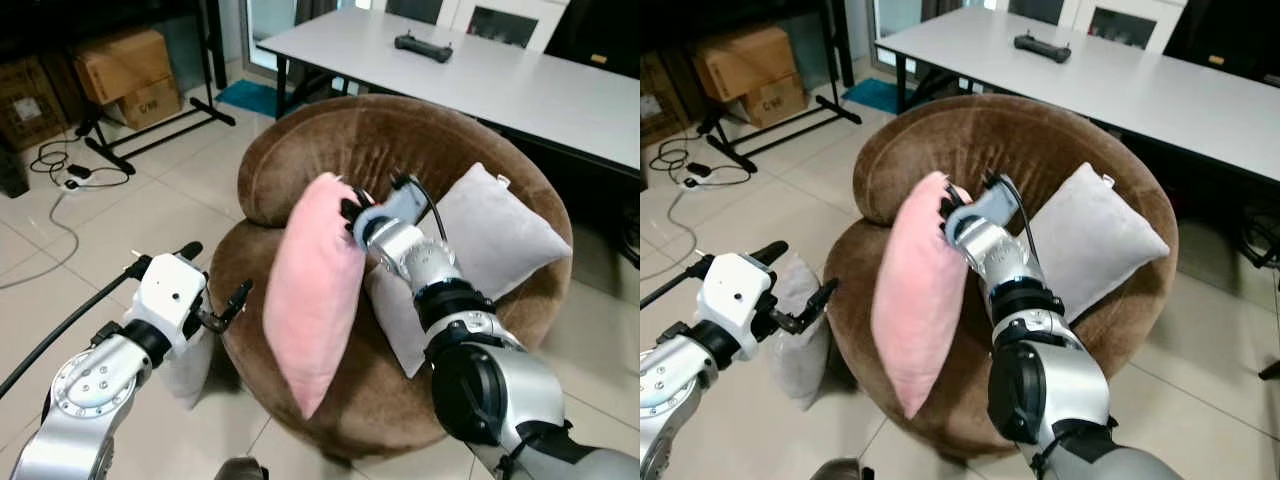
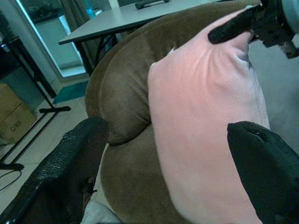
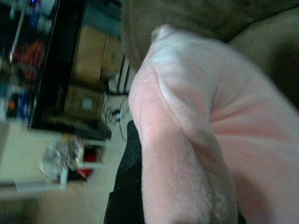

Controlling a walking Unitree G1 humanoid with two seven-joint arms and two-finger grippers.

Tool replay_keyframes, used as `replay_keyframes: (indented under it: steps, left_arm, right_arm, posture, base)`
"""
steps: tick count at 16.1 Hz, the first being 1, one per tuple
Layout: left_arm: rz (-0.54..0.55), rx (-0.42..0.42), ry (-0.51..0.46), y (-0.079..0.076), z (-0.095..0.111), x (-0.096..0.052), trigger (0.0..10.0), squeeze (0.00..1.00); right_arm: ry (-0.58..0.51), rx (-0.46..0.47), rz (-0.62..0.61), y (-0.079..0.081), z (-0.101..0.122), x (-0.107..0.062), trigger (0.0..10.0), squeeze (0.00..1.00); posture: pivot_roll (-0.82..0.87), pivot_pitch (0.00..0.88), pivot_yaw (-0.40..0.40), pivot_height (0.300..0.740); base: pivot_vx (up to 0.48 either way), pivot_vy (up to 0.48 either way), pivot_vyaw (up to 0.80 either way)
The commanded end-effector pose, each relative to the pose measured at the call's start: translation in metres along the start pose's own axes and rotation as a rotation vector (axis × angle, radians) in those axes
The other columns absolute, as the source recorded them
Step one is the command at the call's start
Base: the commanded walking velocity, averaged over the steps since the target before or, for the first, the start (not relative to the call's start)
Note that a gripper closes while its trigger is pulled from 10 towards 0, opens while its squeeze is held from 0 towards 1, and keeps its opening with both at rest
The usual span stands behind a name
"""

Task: Move the pillow to the sofa from floor

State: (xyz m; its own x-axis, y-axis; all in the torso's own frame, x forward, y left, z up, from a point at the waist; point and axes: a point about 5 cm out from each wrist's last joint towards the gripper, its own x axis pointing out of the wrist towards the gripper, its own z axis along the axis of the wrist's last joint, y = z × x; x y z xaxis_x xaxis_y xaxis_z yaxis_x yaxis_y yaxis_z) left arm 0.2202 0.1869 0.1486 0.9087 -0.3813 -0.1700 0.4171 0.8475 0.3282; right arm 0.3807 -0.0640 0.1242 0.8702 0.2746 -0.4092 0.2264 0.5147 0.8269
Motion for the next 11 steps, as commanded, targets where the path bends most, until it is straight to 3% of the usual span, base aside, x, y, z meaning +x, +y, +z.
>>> replay_keyframes:
  steps: [1, 2, 6, 9, 11]
  left_arm:
    - [-0.008, 0.012, 0.0, 0.001, 0.0, 0.002, 10.0, 0.0]
    - [-0.009, 0.013, 0.0, 0.001, 0.0, 0.002, 10.0, 0.0]
    - [-0.094, -0.002, 0.019, -0.007, -0.002, 0.004, 10.0, 0.0]
    - [-0.14, -0.057, 0.028, -0.011, -0.004, 0.003, 10.0, 0.0]
    - [-0.139, -0.051, 0.026, -0.01, -0.004, 0.003, 10.0, 0.0]
  right_arm:
    - [-0.091, 0.047, -0.018, -0.018, 0.015, -0.002, 10.0, 0.0]
    - [-0.111, 0.048, -0.027, -0.022, 0.02, -0.002, 10.0, 0.0]
    - [-0.261, -0.022, -0.204, -0.073, 0.057, -0.015, 10.0, 0.0]
    - [-0.327, -0.049, -0.226, -0.081, 0.073, -0.02, 10.0, 0.0]
    - [-0.364, -0.006, -0.218, -0.084, 0.079, -0.023, 10.0, 0.0]
  posture:
    - [0.21, 0.0, -0.079, 0.74]
    - [0.21, 0.0, -0.072, 0.74]
    - [0.2, 0.0, -0.065, 0.74]
    - [0.19, 0.0, -0.06, 0.74]
    - [0.19, 0.0, -0.062, 0.74]
  base:
    - [0.0, 0.0, 0.0]
    - [0.0, 0.0, 0.0]
    - [0.0, 0.0, 0.0]
    - [0.0, 0.0, 0.0]
    - [0.0, 0.0, 0.0]
